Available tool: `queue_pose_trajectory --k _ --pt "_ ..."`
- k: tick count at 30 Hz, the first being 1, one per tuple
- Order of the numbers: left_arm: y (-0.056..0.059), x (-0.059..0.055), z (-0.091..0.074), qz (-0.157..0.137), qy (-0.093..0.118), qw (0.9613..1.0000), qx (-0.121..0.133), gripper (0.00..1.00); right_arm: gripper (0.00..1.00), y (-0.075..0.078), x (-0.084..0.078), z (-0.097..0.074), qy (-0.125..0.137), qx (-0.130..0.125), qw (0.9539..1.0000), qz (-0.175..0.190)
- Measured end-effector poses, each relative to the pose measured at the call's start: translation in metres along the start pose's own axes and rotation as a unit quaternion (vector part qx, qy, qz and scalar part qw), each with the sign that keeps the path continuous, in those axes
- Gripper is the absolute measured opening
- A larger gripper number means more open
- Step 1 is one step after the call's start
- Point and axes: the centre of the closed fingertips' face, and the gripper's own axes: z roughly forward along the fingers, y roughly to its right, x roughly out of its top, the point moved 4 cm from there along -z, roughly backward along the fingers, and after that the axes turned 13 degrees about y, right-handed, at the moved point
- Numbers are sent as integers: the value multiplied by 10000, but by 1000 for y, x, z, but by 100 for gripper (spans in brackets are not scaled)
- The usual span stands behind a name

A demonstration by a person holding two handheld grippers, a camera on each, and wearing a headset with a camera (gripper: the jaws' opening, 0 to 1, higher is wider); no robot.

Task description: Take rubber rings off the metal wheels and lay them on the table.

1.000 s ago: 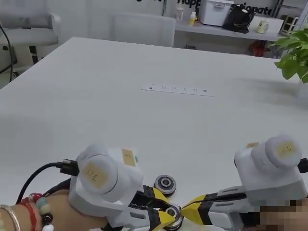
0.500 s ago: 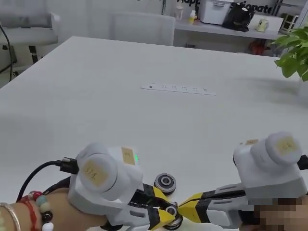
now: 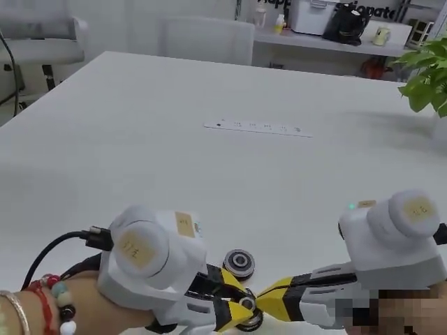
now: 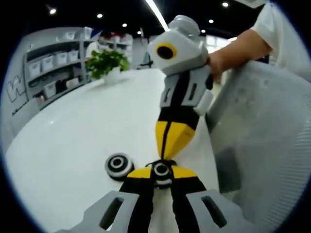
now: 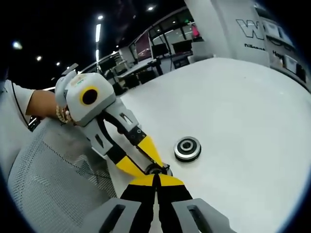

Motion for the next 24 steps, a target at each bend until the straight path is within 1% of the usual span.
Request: queue_pose_trajectory --k 3,4,5,6,11,15,18,19,21,22,24 --pt "0 0 0 18 15 10000 6 13 0 -2 2 0 49 60 10000 3" --pt "1 -1 0 78 31 10000 6 13 0 -2 2 0 59 74 10000 -7" --pt "2 -1 -1 206 49 9998 -17 13 0 -2 3 -1 74 85 9999 -29" --pt "2 -1 -1 229 48 9997 -23 14 0 -3 3 -1 82 90 9999 -47" --pt "1 0 0 169 41 9998 -6 14 0 -3 5 -1 151 125 9998 11" --pt "1 2 0 166 -62 9998 -33 14 0 -2 4 -1 129 117 9998 -22" --pt "1 5 -3 298 -163 9994 -117 14 0 -2 4 -2 138 107 9998 28" --pt "2 6 -5 321 -168 9992 -141 16 0 -2 5 -2 157 116 9998 41" --pt "5 9 -8 181 -162 9994 -249 20 0 -2 6 -2 167 102 9998 21" --pt "7 11 -10 203 -127 9992 -312 23 0 -2 6 -2 168 100 9998 15" --pt "8 15 -14 315 -136 9987 -382 25 0 -1 7 -3 196 90 9998 27"
